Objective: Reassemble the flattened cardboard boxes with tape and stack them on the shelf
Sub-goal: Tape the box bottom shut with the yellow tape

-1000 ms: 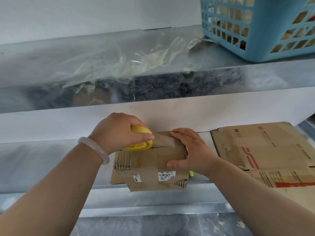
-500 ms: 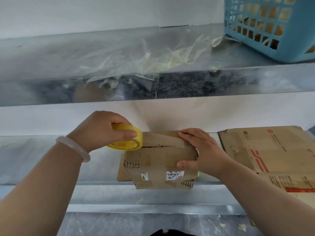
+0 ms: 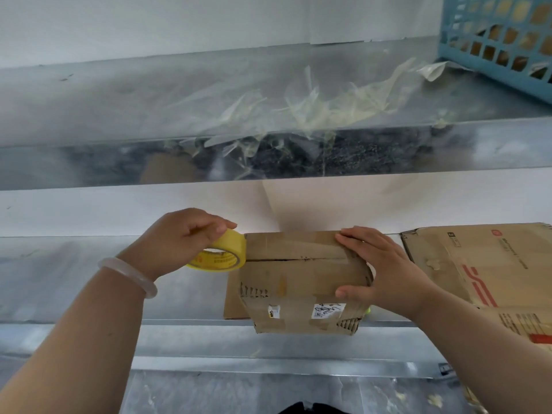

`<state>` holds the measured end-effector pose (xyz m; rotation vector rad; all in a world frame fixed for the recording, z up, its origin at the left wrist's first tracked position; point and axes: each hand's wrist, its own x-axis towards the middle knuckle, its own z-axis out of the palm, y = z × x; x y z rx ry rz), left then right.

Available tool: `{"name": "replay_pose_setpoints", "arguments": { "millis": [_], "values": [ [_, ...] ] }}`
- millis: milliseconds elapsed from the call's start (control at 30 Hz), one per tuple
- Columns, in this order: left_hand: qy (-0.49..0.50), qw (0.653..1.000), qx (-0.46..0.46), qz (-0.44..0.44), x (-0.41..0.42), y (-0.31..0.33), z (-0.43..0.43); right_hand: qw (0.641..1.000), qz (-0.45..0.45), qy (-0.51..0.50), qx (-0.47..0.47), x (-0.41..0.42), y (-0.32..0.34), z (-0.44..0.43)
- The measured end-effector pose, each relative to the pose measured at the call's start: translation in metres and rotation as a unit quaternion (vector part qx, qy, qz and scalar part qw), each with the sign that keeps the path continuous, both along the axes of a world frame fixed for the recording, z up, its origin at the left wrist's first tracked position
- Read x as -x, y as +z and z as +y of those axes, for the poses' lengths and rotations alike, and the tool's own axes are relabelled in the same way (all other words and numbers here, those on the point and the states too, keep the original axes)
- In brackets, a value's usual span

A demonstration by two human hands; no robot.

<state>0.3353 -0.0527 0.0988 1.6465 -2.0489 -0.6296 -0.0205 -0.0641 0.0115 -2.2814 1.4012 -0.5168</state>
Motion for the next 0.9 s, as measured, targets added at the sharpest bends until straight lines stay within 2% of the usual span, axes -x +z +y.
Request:
{"name": "replay_pose_setpoints", "arguments": {
  "millis": [67, 233, 333, 467, 667, 900],
  "values": [
    [0.001, 1.000, -0.003, 0.008, -0.004, -0.002, 0.001, 1.000, 0.000, 0.001, 0.004, 0.000, -0.001, 0.000],
    [0.019, 0.997, 0.021, -0.075, -0.012, -0.004, -0.003, 1.000, 0.010, 0.002, 0.011, -0.001, 0.001, -0.001],
    [0.029, 0.996, 0.008, -0.086, -0.016, -0.013, -0.003, 0.998, 0.051, 0.018, 0.021, -0.002, 0.004, -0.004],
    [0.026, 0.996, -0.001, -0.086, -0.017, -0.018, -0.005, 0.991, 0.128, 0.046, 0.006, -0.006, 0.010, -0.012],
    [0.020, 0.997, -0.010, -0.071, -0.020, -0.019, -0.009, 0.994, 0.095, 0.047, -0.003, -0.004, 0.006, -0.015],
    [0.027, 0.997, -0.069, -0.032, -0.025, -0.035, -0.017, 0.992, 0.120, 0.045, -0.014, -0.003, 0.008, -0.015]
  ]
}}
